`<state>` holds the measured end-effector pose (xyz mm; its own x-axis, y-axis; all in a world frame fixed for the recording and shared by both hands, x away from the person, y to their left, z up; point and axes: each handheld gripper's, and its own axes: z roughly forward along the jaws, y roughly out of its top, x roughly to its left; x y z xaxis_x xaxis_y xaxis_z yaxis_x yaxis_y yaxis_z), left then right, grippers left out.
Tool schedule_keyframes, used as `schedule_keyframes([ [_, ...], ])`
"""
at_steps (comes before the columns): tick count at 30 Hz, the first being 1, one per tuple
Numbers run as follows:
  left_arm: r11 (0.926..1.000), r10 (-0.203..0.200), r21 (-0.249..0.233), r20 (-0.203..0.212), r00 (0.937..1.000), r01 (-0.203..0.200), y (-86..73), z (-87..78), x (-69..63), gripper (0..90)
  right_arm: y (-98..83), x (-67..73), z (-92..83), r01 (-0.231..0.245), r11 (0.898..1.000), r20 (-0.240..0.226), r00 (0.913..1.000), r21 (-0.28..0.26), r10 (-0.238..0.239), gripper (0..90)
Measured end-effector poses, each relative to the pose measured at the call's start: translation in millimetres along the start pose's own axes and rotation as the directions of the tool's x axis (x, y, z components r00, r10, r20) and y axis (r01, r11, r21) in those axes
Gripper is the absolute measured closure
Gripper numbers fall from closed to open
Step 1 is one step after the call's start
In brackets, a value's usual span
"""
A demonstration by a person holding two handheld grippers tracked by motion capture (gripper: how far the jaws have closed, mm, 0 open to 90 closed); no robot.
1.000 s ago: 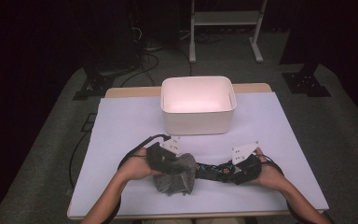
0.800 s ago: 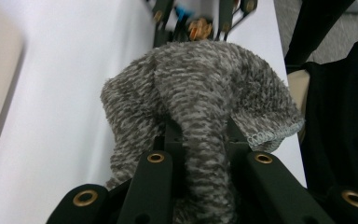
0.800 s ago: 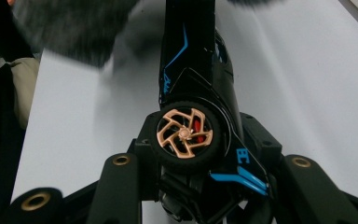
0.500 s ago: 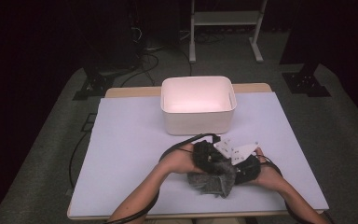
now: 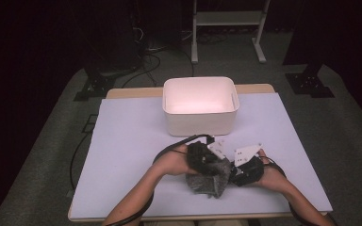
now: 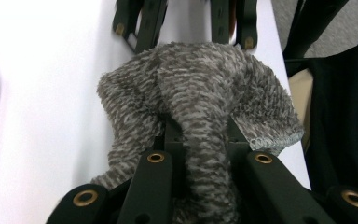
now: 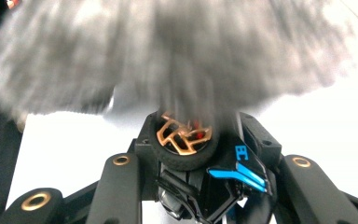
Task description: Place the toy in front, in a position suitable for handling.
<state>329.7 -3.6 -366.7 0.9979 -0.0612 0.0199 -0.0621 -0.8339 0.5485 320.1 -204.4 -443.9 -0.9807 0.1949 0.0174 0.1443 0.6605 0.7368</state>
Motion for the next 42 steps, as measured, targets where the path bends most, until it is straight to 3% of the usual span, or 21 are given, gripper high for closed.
schedule_keyframes([
  [1,0.999,-0.032,-0.033,-0.008,0.9995,0.031,-16.0,-7.6,-2.3,77.9,0.7,-0.2,-0.1,-0.005,1.0,0.0,1.0,0.007,0.005,56.4],
  [5,0.9943,-0.077,-0.076,-0.025,0.9967,0.075,-38.3,-19.8,-4.9,77.8,5.9,-3.5,1.0,-0.047,0.997,-0.007,0.9989,0.056,0.047,49.6],
  [11,0.9924,-0.095,-0.081,-0.038,0.9947,0.092,-51.9,-29.3,-6.0,77.6,11.9,-4.6,1.4,-0.05,0.994,0.007,0.9987,0.094,0.05,43.5],
  [15,0.9888,-0.117,-0.098,-0.036,0.9925,0.113,-62.0,-32.9,-6.8,77.6,24.4,-4.1,-0.1,-0.051,0.995,-0.014,0.9985,0.085,0.053,41.1],
  [19,0.9881,-0.121,-0.1,-0.036,0.992,0.117,-65.1,-33.3,-8.0,77.5,42.5,-5.4,6.0,-0.036,0.99,-0.037,0.9984,0.138,0.041,38.3],
  [20,0.9882,-0.12,-0.101,-0.038,0.9921,0.115,-64.8,-33.2,-8.3,77.4,52.5,-4.1,12.1,-0.013,0.984,-0.042,0.9989,0.176,0.021,38.3],
  [23,0.9882,-0.119,-0.102,-0.041,0.992,0.114,-64.6,-32.9,-7.9,77.5,61.1,-2.6,18.6,0.005,0.98,-0.058,0.9983,0.2,0.007,40.0],
  [24,0.9882,-0.119,-0.102,-0.04,0.9921,0.114,-64.6,-33.2,-7.6,77.5,70.9,-0.2,27.0,0.022,0.969,-0.056,0.9984,0.248,-0.008,43.0],
  [25,0.9879,-0.12,-0.103,-0.038,0.992,0.116,-64.7,-33.4,-7.5,77.5,70.9,-0.2,27.0,0.022,0.969,-0.056,0.9984,0.248,-0.008,43.0],
  [26,0.99,-0.106,-0.098,-0.04,0.9936,0.101,-65.2,-34.4,-6.9,77.4,79.0,1.1,36.1,0.045,0.955,-0.046,0.9984,0.294,-0.033,46.4],
  [27,0.99,-0.106,-0.098,-0.04,0.9936,0.101,-65.2,-34.4,-6.9,77.4,79.0,1.1,36.1,0.045,0.955,-0.046,0.9984,0.294,-0.033,46.4],
  [28,0.9895,-0.108,-0.101,-0.039,0.9934,0.104,-66.1,-34.9,-7.0,77.4,83.5,0.8,42.4,0.049,0.944,-0.045,0.9983,0.326,-0.037,51.5],
  [30,0.9882,-0.122,-0.099,-0.046,0.9915,0.117,-70.4,-37.0,-7.3,77.4,85.7,0.7,48.4,0.037,0.933,-0.031,0.9991,0.357,-0.027,54.9],
  [31,0.9882,-0.122,-0.099,-0.046,0.9915,0.117,-70.4,-37.0,-7.3,77.3,85.7,0.7,48.4,0.037,0.933,-0.031,0.9991,0.357,-0.027,54.9],
  [32,0.9864,-0.132,-0.105,-0.048,0.99,0.127,-74.7,-38.7,-7.0,77.3,87.5,0.5,52.5,0.039,0.923,-0.016,0.9992,0.382,-0.035,56.3],
  [36,0.9836,-0.147,-0.113,-0.052,0.9877,0.141,-80.3,-42.0,-7.3,77.3,86.5,1.9,51.7,0.054,0.928,-0.013,0.9985,0.367,-0.053,57.1],
  [38,0.9832,-0.151,-0.113,-0.056,0.987,0.144,-81.8,-45.3,-7.5,77.3,83.1,2.6,49.6,0.055,0.941,0.003,0.9982,0.334,-0.06,57.3],
  [41,0.9816,-0.147,-0.133,-0.069,0.9867,0.137,-77.4,-55.9,-6.9,77.3,83.0,4.1,44.0,0.059,0.968,0.035,0.997,0.244,-0.069,57.3],
  [42,0.9816,-0.147,-0.133,-0.069,0.9867,0.137,-77.4,-55.9,-6.9,77.3,83.0,4.1,44.0,0.059,0.968,0.035,0.997,0.244,-0.069,57.3],
])
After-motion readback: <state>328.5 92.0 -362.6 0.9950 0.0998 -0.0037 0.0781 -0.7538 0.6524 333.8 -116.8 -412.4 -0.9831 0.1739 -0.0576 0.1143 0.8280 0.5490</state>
